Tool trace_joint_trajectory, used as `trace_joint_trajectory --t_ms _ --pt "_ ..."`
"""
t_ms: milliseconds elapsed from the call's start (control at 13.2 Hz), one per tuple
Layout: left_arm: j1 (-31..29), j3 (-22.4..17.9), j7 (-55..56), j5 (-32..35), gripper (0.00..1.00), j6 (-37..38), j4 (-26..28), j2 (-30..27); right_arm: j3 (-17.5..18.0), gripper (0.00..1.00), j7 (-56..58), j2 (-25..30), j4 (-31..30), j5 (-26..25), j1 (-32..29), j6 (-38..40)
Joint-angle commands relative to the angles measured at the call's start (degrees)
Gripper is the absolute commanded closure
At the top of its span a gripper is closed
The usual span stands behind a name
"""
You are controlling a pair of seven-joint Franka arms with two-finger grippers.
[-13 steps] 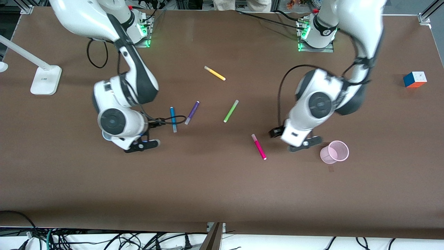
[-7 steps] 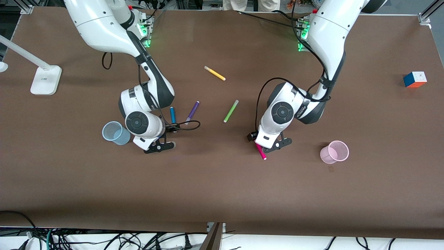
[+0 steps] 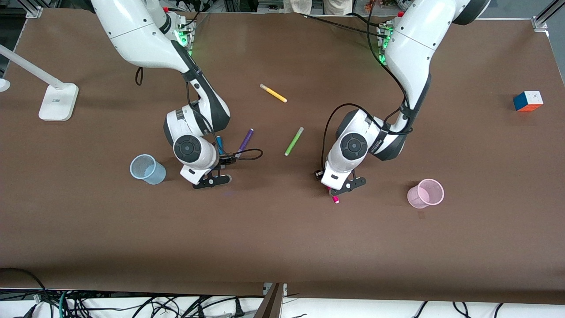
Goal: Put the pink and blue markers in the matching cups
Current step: 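Grasp the pink marker with the left gripper while the right gripper grasps blue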
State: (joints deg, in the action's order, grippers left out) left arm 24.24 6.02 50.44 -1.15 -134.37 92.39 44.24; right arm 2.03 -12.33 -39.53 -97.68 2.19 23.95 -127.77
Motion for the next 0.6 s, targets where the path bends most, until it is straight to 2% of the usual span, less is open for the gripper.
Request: trace_joint_trajectory --t_ms 0,75,151,226,302,453,528 --pt "0.8 -0.66 -0.34 0.1 0.81 0.16 -1.95 1.11 -0.27 0.67 -0.41 0.41 -0.85 0.89 0.75 -1.26" --pt "0.8 -0.66 -0.35 0.1 0.95 0.16 -1.95 1.11 -0.27 0.79 -0.41 0.41 -0.85 0.89 1.09 -1.26" --pt "0.8 -0.74 -0.43 0.1 1.0 0.25 -1.95 0.93 -0.27 0.95 -0.41 0.41 -0.85 0.89 1.53 -1.26" --pt "0.63 -0.83 -0.35 0.1 1.0 0.77 -1.95 0.32 -0.27 1.0 -0.32 0.41 -0.76 0.8 1.54 -1.26" --pt "0.19 -0.92 -0.17 0.1 1.0 1.48 -1.87 -0.81 -0.36 1.0 -0.32 0.59 -0.41 0.8 1.54 -1.08" --pt "-0.16 -1.79 -0.78 1.14 1.0 9.09 -2.13 -3.71 -0.53 1.0 1.43 2.25 0.29 0.71 1.19 -0.64" --pt "-0.16 -2.84 -3.4 4.02 1.0 12.7 -2.82 -5.55 -0.8 1.0 3.79 3.91 0.64 0.71 0.75 -0.21"
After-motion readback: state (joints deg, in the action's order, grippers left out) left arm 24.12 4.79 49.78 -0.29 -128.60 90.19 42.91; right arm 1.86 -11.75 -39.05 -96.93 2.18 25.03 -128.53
